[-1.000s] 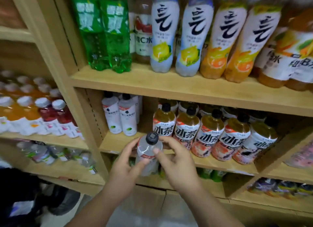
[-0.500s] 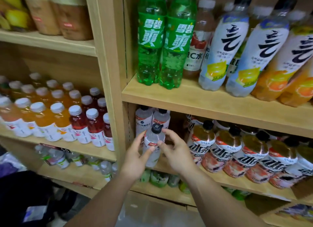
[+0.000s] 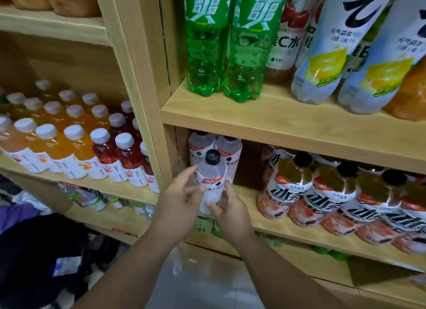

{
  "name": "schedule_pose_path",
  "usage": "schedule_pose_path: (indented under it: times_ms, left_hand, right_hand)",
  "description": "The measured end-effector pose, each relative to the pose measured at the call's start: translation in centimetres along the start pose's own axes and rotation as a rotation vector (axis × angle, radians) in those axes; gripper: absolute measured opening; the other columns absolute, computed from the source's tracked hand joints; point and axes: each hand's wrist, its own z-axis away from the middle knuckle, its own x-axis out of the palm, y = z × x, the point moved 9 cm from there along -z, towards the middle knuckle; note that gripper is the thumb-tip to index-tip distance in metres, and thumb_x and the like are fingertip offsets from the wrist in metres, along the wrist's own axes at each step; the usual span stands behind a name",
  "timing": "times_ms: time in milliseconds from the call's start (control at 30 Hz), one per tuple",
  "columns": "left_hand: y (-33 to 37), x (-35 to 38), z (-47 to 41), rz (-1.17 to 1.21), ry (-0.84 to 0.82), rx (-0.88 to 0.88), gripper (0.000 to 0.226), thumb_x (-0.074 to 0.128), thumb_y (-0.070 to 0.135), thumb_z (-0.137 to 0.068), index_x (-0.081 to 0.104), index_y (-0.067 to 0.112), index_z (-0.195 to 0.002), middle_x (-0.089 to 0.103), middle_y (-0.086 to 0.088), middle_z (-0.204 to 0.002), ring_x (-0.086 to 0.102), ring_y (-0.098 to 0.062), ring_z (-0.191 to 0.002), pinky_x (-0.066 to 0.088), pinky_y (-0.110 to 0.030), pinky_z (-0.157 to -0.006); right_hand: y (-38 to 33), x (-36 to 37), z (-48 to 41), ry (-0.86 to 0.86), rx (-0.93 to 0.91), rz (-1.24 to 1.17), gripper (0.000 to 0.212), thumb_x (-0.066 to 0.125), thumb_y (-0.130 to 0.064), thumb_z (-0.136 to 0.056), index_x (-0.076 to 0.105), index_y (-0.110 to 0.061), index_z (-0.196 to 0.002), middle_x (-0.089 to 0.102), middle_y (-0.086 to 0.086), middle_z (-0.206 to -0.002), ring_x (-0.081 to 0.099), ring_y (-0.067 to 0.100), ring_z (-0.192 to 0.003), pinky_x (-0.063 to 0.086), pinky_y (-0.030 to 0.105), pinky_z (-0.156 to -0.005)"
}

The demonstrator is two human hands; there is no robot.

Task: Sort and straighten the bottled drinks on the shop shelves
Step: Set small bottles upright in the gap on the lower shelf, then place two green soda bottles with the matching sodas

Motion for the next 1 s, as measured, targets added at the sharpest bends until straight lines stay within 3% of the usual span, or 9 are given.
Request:
schedule_pose_path:
  times_ms: [100,200,267,467,567,667,767,900,1000]
  left_hand:
    - [-0.2,-0.2,0.4,-0.017,-0.039,0.009,0.054,0.054,0.021,-0.100,0.045,0.040,-0.150,0.065,0.019,-0.131,0.065,0.001,-0.113,0.054,-0.036,-0.098]
    - [-1.0,-0.1,0.9,0.032,-0.059,-0.038,0.059,0.056,0.026,-0.097,0.040,0.044,-0.151,0.062,0.017,-0.138,0.063,-0.004,-0.122,0.052,-0.043,-0.104]
    - [-1.3,0.0,1.2,0.040,-0.068,-0.063,0.061,0.058,0.026,-0.095,0.040,0.047,-0.150,0.066,0.015,-0.132,0.068,-0.012,-0.115,0.054,-0.048,-0.101]
    - [-0.5,-0.9,1.6,0.028,-0.040,-0.066,0.057,0.055,0.014,-0.101,0.044,0.042,-0.149,0.064,0.026,-0.131,0.069,-0.007,-0.108,0.057,-0.036,-0.094]
    - [1.4,-2.1,2.5,0.036,0.026,-0.034,0.047,0.061,0.017,-0.099,0.054,0.033,-0.142,0.066,0.019,-0.130,0.065,0.004,-0.109,0.054,-0.032,-0.099]
    - [5.8,-4.4,3.7,0.079,0.157,0.100,0.033,0.067,0.014,-0.095,0.065,0.027,-0.125,0.070,0.012,-0.117,0.066,0.007,-0.098,0.055,-0.017,-0.085]
    - [12.1,-7.0,4.7,0.124,0.263,0.309,0.026,0.068,0.016,-0.095,0.065,0.025,-0.120,0.069,0.009,-0.107,0.067,0.001,-0.098,0.052,-0.012,-0.081]
    - [19.9,-8.9,4.3,0.111,0.365,0.575,0.037,0.064,0.027,-0.091,0.057,0.031,-0.127,0.061,0.007,-0.122,0.062,-0.004,-0.113,0.052,-0.022,-0.094]
    - [23.3,-9.0,1.9,0.017,0.429,0.607,0.055,0.062,0.035,-0.091,0.048,0.027,-0.143,0.050,0.011,-0.134,0.054,-0.007,-0.126,0.046,-0.034,-0.108]
  right_hand:
    - [-0.4,1.2,-1.3,0.036,-0.035,0.037,0.060,0.072,-0.033,-0.087,0.048,-0.039,-0.141,0.072,-0.008,-0.104,0.066,0.017,-0.089,0.055,0.034,-0.077]
    - [-0.8,1.8,-2.0,0.094,-0.015,0.057,0.052,0.076,-0.032,-0.087,0.057,-0.028,-0.135,0.074,-0.002,-0.106,0.069,0.021,-0.094,0.057,0.039,-0.080]
    - [-0.9,2.2,-2.3,0.092,0.004,0.078,0.049,0.077,-0.029,-0.087,0.059,-0.021,-0.132,0.074,0.005,-0.107,0.068,0.028,-0.096,0.056,0.041,-0.082]
    - [-2.2,2.6,-2.6,0.006,0.016,0.166,0.049,0.077,-0.034,-0.088,0.058,-0.015,-0.129,0.072,0.005,-0.119,0.067,0.028,-0.110,0.053,0.037,-0.087]
    - [-4.7,0.5,-1.3,0.045,-0.062,0.187,0.054,0.077,-0.035,-0.089,0.059,-0.015,-0.136,0.071,0.002,-0.126,0.066,0.022,-0.114,0.049,0.028,-0.086]
    - [-9.2,-4.0,2.0,0.204,-0.228,0.103,0.032,0.075,-0.031,-0.092,0.070,-0.018,-0.121,0.075,-0.003,-0.110,0.069,0.005,-0.090,0.055,0.027,-0.080]
    - [-15.1,-9.0,6.2,0.351,-0.437,-0.013,0.003,0.073,-0.024,-0.094,0.075,-0.021,-0.094,0.072,-0.006,-0.084,0.067,0.009,-0.076,0.052,0.022,-0.066]
    - [-23.7,-15.3,10.0,0.525,-0.688,-0.144,0.001,0.073,-0.022,-0.092,0.072,-0.022,-0.092,0.071,-0.007,-0.081,0.065,0.007,-0.073,0.048,0.012,-0.067]
    - [-27.3,-17.8,7.7,0.532,-0.699,-0.095,0.020,0.074,-0.029,-0.092,0.066,-0.024,-0.109,0.069,-0.004,-0.099,0.066,0.008,-0.091,0.052,0.016,-0.077]
